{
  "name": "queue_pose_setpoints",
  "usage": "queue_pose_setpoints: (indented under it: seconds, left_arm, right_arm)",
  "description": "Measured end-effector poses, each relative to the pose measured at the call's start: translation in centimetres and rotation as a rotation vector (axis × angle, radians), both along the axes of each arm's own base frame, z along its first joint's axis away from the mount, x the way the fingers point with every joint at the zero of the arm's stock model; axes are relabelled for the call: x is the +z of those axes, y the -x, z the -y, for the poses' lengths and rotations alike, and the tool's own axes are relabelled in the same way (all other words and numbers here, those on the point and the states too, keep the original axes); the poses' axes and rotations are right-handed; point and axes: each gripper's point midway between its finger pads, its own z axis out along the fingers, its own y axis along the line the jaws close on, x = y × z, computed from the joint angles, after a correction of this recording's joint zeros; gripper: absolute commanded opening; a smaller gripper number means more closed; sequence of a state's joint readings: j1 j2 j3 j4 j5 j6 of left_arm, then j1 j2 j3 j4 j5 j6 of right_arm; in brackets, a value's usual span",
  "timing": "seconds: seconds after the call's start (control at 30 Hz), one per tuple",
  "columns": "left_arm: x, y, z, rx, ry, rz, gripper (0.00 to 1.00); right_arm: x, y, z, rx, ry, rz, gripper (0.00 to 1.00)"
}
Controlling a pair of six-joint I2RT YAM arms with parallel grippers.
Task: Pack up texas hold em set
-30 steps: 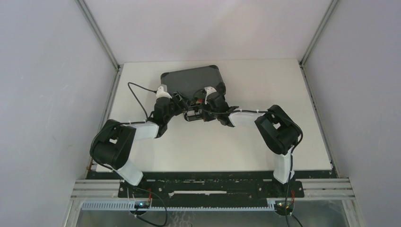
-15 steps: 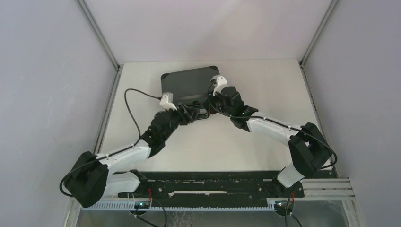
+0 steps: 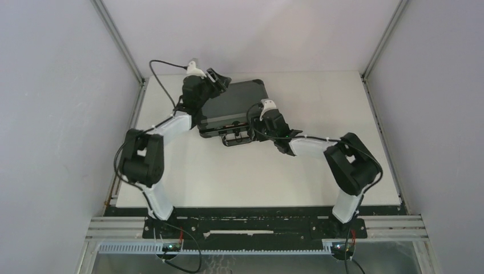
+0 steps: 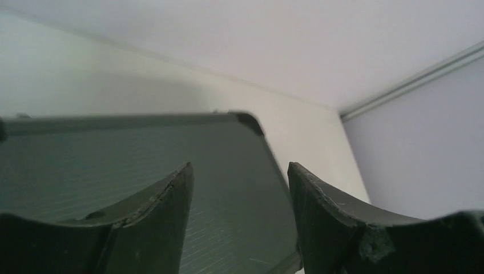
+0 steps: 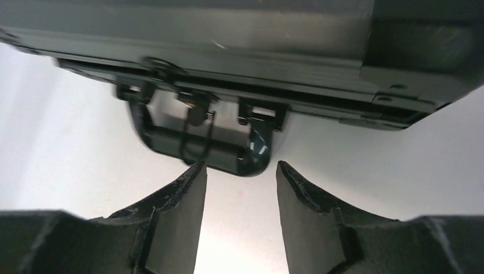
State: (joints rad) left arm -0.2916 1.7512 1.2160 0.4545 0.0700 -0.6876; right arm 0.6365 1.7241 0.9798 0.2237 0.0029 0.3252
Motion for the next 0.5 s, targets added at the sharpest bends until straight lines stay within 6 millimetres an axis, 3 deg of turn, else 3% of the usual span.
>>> queue_pose_setpoints:
  seconds: [0.1,0.2,0.3,0.5]
  left_arm:
    - [-5.0,-1.2,1.6,-0.055,-0.008,-0.107,0.68]
    - [-9.5,-1.4,2.5,-0.094,-0.017,-0.21,0.68]
    - [-10.0,-1.4,2.9,-0.113,-0.002,-0.22,0.68]
    - [-9.8,-1.2,3.1,-0.127,0.021,-0.206,0.68]
  right_arm:
    - [-4.2,-0.4,0.1,-0.016,0.063,-0.068,0.57]
    - [-6.8,-1.0,-0.1,-0.03,0.1,-0.116,0.57]
    - [-6.0,-2.7,-1.3,-0.039,0.113,-0.099,0.56]
    - [-7.0,-4.5,-1.4,-0.084,0.229,-0.117,0.33]
